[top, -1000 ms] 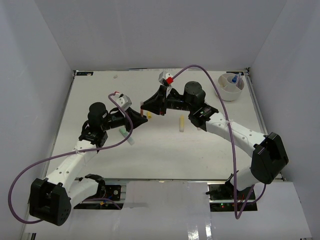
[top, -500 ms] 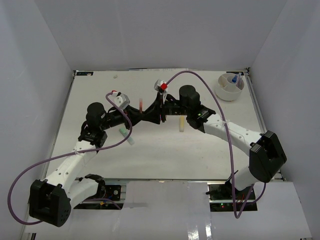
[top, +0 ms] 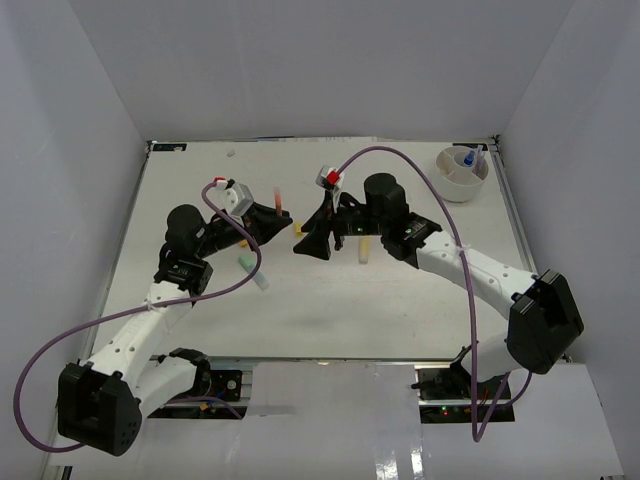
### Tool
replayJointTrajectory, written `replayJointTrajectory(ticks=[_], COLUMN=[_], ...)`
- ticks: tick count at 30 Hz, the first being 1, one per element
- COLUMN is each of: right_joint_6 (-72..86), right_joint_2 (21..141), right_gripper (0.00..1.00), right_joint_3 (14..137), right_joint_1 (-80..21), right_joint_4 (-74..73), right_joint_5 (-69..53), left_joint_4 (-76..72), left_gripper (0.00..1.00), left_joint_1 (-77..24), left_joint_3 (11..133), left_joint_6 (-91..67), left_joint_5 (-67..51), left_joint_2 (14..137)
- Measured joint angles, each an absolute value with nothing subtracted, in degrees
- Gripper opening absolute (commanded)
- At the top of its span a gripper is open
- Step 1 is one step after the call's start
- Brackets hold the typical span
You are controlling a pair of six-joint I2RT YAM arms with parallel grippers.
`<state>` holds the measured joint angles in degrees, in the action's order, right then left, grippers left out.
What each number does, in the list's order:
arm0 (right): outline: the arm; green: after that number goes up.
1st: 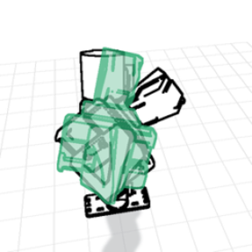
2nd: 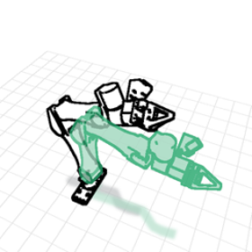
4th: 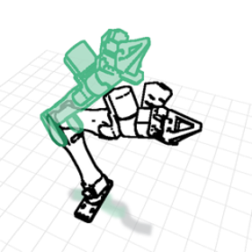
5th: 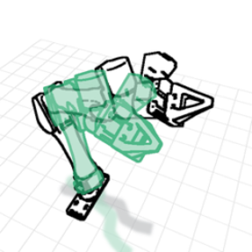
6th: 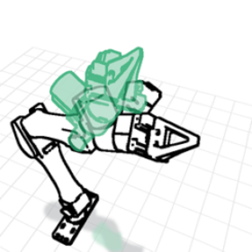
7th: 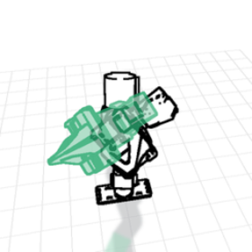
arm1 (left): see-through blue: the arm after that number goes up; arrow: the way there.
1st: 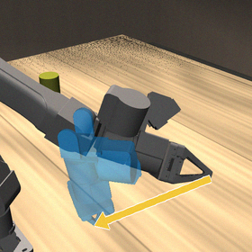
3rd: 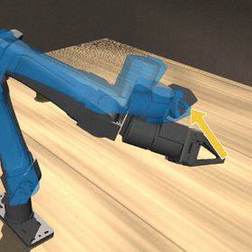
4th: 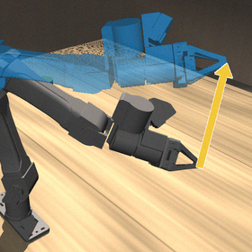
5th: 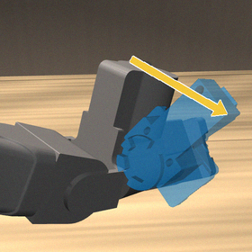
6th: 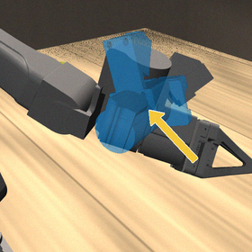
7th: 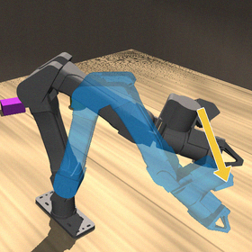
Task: Sort the stationery into containers
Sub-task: Close the pen cap on the pen.
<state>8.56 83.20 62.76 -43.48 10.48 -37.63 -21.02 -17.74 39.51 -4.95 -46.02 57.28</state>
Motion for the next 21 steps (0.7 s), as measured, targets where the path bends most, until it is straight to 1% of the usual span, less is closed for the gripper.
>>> replayJointTrajectory(ticks=[2,5,9,16,21], right_joint_6=[8.27,7.53,6.39,3.66,3.46], right_joint_2=[82.70,81.30,79.57,78.35,79.00], right_gripper=[0.76,0.80,0.92,0.94,0.92], right_joint_3=[62.76,62.96,65.36,74.59,78.61], right_joint_1=[-43.05,-42.76,-42.76,-42.76,-42.76], right_joint_4=[8.88,7.11,5.63,6.13,9.26], right_joint_5=[-36.91,-35.33,-32.67,-27.18,-26.50], left_joint_4=[-21.67,-21.93,-21.91,-21.61,-20.99], left_gripper=[0.03,0.02,0.02,0.02,0.01], left_joint_1=[-17.74,-17.74,-17.74,-17.74,-17.74], left_joint_3=[39.62,39.66,39.99,40.58,41.43], left_joint_6=[-4.97,-5.02,-5.15,-5.58,-6.02], left_joint_5=[-45.87,-45.84,-45.84,-45.87,-45.89], left_joint_2=[57.21,57.21,57.21,57.67,57.93])
